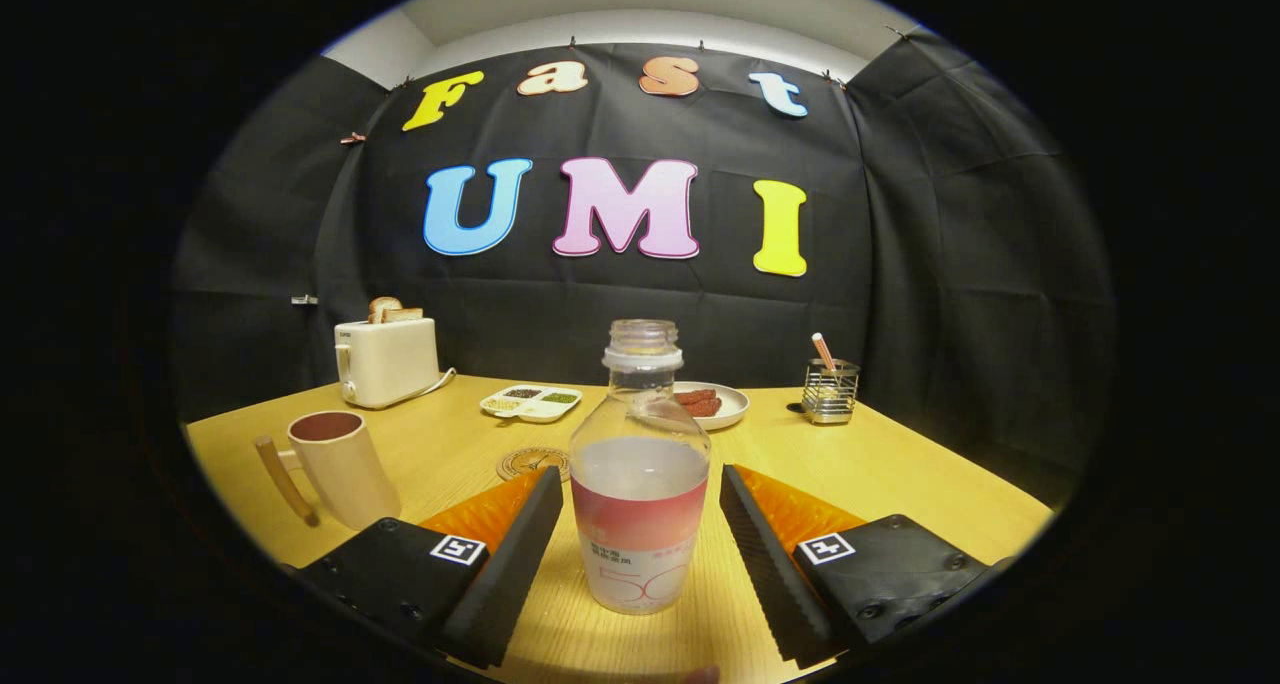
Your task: Take the bottle from table, then pour the juice into the cup, finally place the bottle on the coaster
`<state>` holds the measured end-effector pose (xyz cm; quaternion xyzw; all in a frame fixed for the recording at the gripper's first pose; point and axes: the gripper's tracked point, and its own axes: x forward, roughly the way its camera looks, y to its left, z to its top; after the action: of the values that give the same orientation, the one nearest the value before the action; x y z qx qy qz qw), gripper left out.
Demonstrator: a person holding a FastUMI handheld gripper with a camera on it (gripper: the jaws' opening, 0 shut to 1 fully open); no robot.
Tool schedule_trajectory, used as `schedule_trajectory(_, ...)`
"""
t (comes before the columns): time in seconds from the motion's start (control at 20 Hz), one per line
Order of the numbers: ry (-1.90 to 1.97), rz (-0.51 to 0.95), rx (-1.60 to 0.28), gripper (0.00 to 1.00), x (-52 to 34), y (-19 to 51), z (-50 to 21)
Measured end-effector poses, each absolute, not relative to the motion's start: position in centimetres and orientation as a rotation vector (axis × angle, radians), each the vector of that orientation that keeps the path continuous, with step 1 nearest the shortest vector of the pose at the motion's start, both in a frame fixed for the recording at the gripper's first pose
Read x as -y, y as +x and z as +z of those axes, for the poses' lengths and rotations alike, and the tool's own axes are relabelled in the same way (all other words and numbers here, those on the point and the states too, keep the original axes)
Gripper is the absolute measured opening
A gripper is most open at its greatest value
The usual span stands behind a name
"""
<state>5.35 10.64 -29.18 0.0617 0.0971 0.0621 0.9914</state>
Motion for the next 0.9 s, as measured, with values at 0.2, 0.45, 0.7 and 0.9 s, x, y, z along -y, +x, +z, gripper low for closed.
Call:
schedule_trajectory(0.2, 0.136, 0.116, -0.21, 0.97, -11.0, 6.2, -29.7)
schedule_trajectory(0.45, 0.113, 0.085, -0.255, 0.74, -10.8, 6.8, -30.0)
schedule_trajectory(0.7, 0.054, 0.062, -0.233, 0.7, -10.3, 7.2, -26.3)
schedule_trajectory(0.9, 0.012, 0.04, -0.227, 0.7, -9.8, 7.3, -21.7)
